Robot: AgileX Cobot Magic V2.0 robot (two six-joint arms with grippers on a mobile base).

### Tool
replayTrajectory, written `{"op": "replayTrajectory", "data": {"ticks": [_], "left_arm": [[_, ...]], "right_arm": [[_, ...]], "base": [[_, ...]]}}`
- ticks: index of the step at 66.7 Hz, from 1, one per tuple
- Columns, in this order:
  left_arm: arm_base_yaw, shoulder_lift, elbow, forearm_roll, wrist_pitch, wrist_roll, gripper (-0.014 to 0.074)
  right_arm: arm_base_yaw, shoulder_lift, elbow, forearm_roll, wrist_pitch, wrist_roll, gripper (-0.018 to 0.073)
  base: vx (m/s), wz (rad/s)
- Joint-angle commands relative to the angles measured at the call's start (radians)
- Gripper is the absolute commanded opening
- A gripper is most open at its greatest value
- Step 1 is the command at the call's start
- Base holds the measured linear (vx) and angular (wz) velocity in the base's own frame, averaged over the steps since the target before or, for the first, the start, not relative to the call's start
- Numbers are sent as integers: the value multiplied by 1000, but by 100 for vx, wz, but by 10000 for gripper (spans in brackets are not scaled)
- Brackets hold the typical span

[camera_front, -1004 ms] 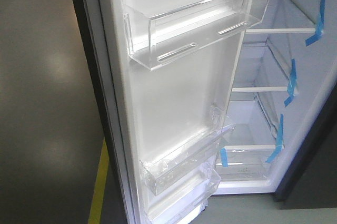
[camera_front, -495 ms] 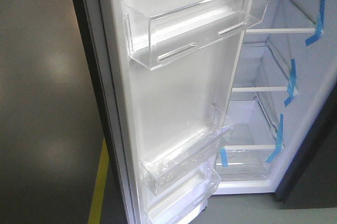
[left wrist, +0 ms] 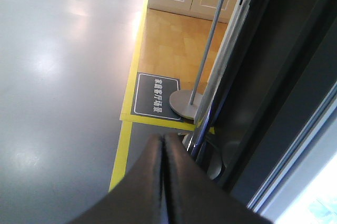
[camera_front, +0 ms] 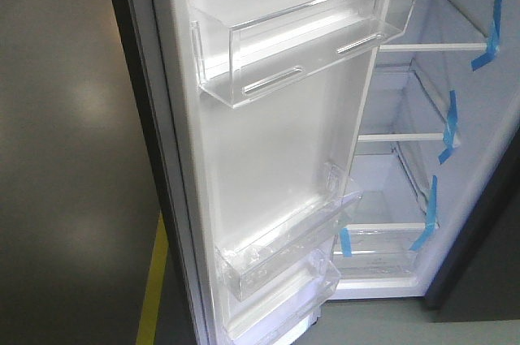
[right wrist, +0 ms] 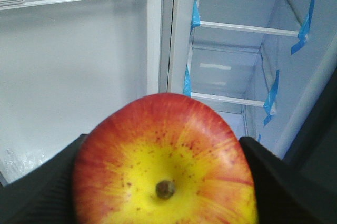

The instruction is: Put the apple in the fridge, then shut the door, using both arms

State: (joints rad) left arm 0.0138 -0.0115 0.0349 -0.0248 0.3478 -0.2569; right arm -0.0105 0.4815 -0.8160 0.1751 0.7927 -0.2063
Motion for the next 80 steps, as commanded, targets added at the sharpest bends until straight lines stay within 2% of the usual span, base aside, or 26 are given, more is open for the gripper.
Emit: {"op": "replayTrajectory", "data": {"ticks": [1, 63, 68, 75, 80], "left_arm": [[-2, -16, 18, 0, -77, 0, -6], [-2, -16, 18, 0, -77, 0, -6], [-2, -16, 18, 0, -77, 0, -6], [-2, -16, 18, 0, -77, 0, -6], [-2, -16, 18, 0, -77, 0, -6]], "right_arm": [[2, 7, -23, 10, -87, 1, 176], [2, 7, -23, 11, -97, 1, 176], [2, 7, -23, 12, -125, 1, 176], [2, 7, -26, 37, -265, -1, 176], [2, 23, -55, 60, -301, -21, 176]], "base": [[0, 0], [0, 0], [0, 0], [0, 0], [0, 0]]}}
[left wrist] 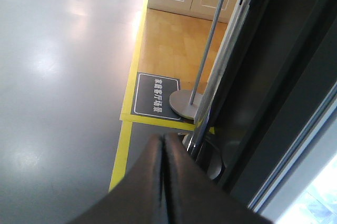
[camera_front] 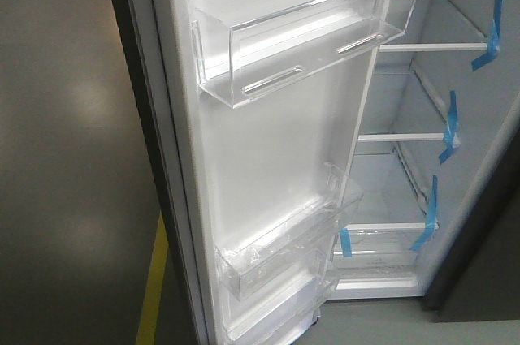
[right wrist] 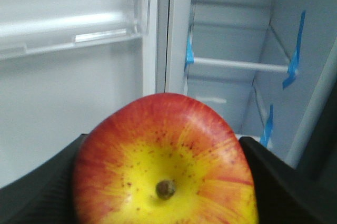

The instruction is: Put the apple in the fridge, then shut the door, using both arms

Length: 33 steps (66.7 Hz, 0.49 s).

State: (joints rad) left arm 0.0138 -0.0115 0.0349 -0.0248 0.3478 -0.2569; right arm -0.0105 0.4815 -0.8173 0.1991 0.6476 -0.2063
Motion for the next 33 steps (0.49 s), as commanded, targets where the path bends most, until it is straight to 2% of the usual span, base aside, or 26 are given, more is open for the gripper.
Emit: {"op": "replayTrajectory", "data": {"ticks": [1, 11, 17, 33], "left_arm": [[-2, -16, 18, 0, -77, 0, -6], [-2, -16, 18, 0, -77, 0, -6], [-2, -16, 18, 0, -77, 0, -6], [-2, -16, 18, 0, -77, 0, -6]], "right_arm": [[2, 29, -62, 43, -159, -26, 176], [2, 159, -208, 132, -158, -137, 176], [2, 261, -333, 231, -150, -226, 176], [2, 586, -677, 626, -46, -531, 176]], "base": [[0, 0], [0, 0], [0, 0], [0, 0]]}}
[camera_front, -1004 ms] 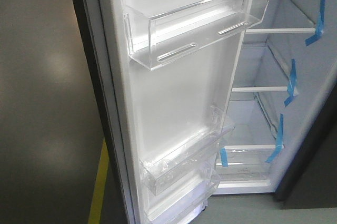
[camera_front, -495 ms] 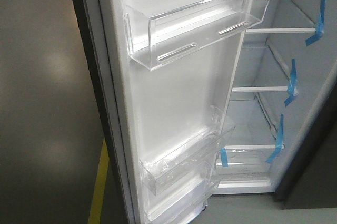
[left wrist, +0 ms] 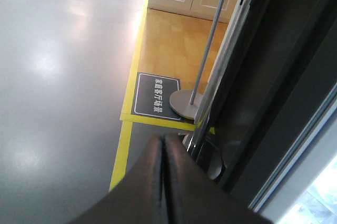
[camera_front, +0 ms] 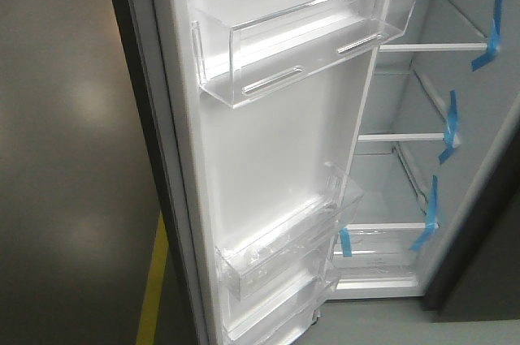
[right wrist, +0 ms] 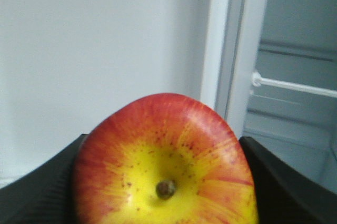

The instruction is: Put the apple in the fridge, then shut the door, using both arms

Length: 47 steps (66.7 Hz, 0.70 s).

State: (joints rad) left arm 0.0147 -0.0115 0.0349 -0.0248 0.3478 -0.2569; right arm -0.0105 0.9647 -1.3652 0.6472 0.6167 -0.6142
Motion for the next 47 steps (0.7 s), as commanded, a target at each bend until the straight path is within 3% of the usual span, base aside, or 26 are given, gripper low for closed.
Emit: {"op": "replayTrajectory", "data": {"ticks": [1, 9, 21, 47], "left_arm": [[-3, -16, 18, 0, -77, 0, -6], [-3, -16, 18, 0, -77, 0, -6], [-3, -16, 18, 0, -77, 0, -6], [-3, -16, 18, 0, -77, 0, -6]], "right_arm": [[2, 122, -158, 202, -4, -139, 176], [2, 291, -308, 392, 104, -269, 176], [2, 487, -469, 538, 218, -354, 179], [2, 658, -515, 576, 325, -405, 214]], "base": [[0, 0], [0, 0], [0, 0], [0, 0]]}}
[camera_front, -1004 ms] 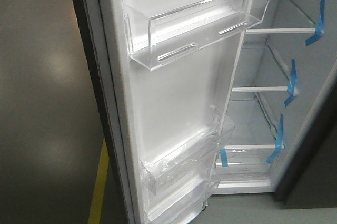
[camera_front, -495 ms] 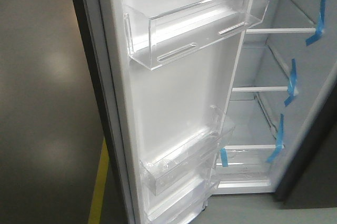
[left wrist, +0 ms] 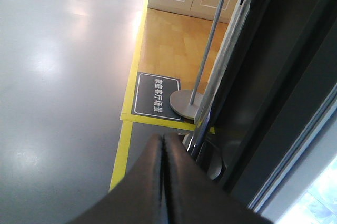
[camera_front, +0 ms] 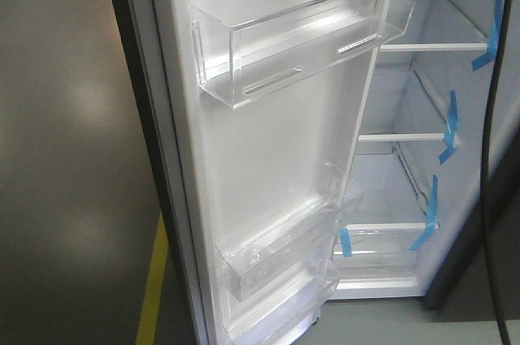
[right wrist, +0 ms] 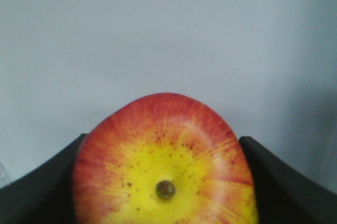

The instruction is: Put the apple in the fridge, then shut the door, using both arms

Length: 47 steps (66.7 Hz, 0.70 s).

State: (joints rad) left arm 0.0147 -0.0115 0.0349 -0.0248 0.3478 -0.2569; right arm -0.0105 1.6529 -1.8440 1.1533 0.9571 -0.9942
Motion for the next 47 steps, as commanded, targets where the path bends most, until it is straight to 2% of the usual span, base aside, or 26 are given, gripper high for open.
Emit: {"op": "replayTrajectory", "data": {"ticks": [1, 29, 37, 47], "left_arm": [[-3, -16, 18, 0, -77, 0, -6], [-3, -16, 18, 0, -77, 0, -6], [-3, -16, 18, 0, -77, 0, -6], [-3, -16, 18, 0, -77, 0, -6]], "right_arm": [[2, -29, -37, 70, -16, -25, 220], [18, 2, -37, 59, -53, -25, 459], [52, 2, -37, 25, -95, -25, 505], [100, 2, -37, -61, -144, -17, 543]], "base": [[0, 0], [0, 0], [0, 0], [0, 0]]}}
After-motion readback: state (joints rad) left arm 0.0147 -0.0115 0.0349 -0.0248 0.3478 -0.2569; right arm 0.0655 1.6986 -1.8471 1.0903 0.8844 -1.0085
